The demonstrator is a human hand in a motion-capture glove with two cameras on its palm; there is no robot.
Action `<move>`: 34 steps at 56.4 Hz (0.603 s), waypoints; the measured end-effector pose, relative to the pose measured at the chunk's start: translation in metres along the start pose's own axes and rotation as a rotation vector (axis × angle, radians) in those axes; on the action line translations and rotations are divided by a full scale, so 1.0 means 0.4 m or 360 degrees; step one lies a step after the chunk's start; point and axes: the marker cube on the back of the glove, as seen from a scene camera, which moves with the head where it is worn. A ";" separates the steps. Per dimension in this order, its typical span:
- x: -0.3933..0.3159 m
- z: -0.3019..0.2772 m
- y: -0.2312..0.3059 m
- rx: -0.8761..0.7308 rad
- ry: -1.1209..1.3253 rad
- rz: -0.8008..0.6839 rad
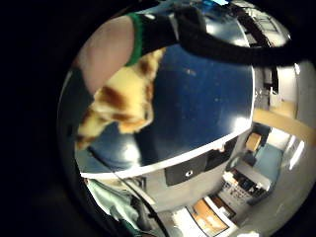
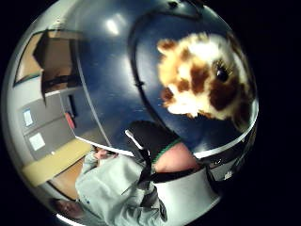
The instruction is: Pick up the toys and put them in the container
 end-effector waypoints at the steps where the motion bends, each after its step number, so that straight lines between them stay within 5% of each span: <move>1: 0.000 0.014 -0.002 0.0003 0.0009 0.0009; 14: -0.015 0.033 -0.061 0.0177 -0.0076 -0.0081; 27: -0.086 -0.055 -0.023 -0.0316 -0.0213 -0.0204; 34: -0.184 -0.164 0.072 -0.0346 -0.0225 -0.0301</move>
